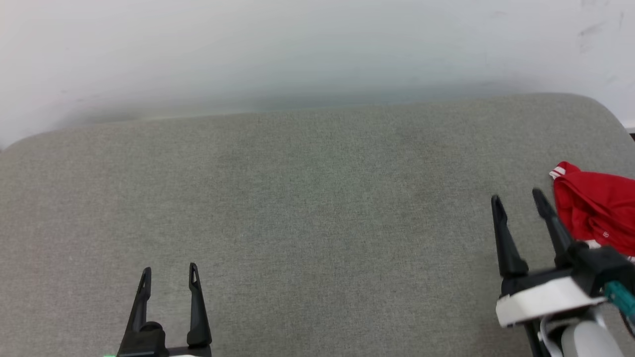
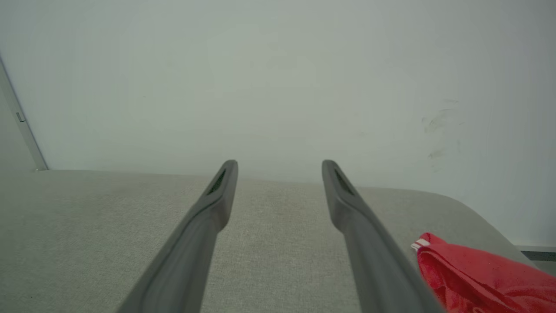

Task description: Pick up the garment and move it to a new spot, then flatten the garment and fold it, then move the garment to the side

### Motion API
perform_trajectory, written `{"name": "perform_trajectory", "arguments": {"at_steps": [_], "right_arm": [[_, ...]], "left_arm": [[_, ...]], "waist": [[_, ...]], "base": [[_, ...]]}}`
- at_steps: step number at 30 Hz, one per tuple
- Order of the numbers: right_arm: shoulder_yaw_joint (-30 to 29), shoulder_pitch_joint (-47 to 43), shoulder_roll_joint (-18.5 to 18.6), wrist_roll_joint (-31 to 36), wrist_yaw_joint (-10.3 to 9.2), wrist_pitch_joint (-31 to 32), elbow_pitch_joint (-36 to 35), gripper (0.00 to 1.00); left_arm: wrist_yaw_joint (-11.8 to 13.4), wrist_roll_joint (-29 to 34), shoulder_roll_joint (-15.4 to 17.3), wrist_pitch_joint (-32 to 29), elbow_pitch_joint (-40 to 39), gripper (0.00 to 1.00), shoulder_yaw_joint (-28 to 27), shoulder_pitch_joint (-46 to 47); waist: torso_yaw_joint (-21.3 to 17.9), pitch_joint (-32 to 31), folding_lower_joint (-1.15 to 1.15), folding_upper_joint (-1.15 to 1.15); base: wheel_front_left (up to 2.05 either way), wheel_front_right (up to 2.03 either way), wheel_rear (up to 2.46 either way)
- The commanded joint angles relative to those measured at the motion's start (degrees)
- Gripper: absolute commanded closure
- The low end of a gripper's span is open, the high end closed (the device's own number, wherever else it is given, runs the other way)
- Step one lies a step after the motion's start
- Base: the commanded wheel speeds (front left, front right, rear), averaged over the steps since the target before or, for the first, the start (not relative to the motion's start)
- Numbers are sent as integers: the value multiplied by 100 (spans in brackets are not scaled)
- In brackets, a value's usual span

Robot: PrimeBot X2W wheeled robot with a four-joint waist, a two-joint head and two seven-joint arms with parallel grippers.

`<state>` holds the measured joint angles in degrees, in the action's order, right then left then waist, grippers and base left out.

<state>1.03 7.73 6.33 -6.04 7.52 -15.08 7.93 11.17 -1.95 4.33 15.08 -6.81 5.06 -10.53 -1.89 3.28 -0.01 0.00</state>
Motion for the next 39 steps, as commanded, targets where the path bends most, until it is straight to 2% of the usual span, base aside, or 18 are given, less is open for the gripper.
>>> {"name": "perform_trajectory", "arguments": {"at_steps": [1, 17, 30, 31, 34, 39], "right_arm": [[-22, -169, -60, -33, -7, -7, -65, 0], [-187, -1546, -352, -143, -6, -7, -816, 0], [-107, -1671, -358, -319, -6, -8, -795, 0], [-108, -1624, -333, -286, -1, 0, -780, 100], [-97, -1631, -333, -304, -1, 6, -626, 100], [-87, -1561, -300, -895, -1, 103, -568, 100]], "left_arm": [[-20, -10, -32, 10, 22, 0, -18, -70], [-250, -74, -80, 11, 118, 0, -113, -337], [-462, -123, -118, 11, 158, 0, -263, -350], [-460, -114, -113, -3, 161, 100, -225, -321], [-460, -141, -119, -7, 318, 100, -192, -328], [-509, -771, -88, -99, 336, 100, -203, -250]], "waist": [[40, -73, 1, 0], [132, -387, 1, 0], [119, -377, 1, 0], [119, -378, 1, 0], [119, -378, 1, 0], [121, -374, 1, 0]], "base": [[0, 0, 0], [0, 0, 0], [0, 0, 0], [0, 0, 0], [0, 0, 0], [0, 0, 0]]}}
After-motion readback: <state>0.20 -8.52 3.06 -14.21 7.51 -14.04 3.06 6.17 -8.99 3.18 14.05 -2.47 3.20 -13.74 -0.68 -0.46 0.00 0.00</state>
